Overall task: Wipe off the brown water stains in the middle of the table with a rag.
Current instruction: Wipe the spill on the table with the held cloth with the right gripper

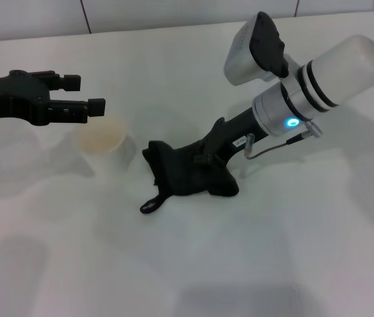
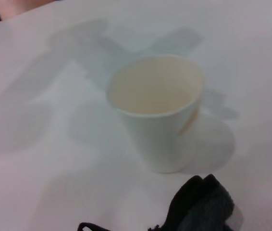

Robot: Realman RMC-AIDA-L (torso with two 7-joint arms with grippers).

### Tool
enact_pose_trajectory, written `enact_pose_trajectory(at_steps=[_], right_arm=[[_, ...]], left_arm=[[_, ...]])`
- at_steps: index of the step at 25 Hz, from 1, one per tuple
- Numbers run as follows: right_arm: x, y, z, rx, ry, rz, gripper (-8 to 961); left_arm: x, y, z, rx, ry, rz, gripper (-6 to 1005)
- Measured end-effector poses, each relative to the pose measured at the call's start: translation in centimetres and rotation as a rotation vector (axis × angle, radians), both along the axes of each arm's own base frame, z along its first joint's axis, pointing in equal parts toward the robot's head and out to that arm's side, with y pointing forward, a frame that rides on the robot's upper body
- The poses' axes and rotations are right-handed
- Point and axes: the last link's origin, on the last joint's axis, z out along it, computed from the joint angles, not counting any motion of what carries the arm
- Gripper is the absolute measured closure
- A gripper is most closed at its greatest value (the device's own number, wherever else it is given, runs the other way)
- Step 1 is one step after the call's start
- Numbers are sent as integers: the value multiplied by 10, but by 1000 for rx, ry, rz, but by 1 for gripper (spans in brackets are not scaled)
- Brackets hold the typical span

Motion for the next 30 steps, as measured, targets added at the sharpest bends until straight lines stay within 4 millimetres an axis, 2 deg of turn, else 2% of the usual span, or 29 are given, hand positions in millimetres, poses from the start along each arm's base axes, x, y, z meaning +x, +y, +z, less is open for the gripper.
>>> enact_pose_trajectory(at_steps=[6, 16, 30], right_arm=[[3, 9, 6, 50, -15, -25, 903], [6, 24, 29, 107, -26, -90, 894], [27, 2, 45, -17, -61, -120, 880]], left_arm=[[0, 0, 0, -1, 2, 1, 124], [-6, -2, 3, 9, 13, 27, 124], [-3, -1, 3, 7, 13, 21, 124]])
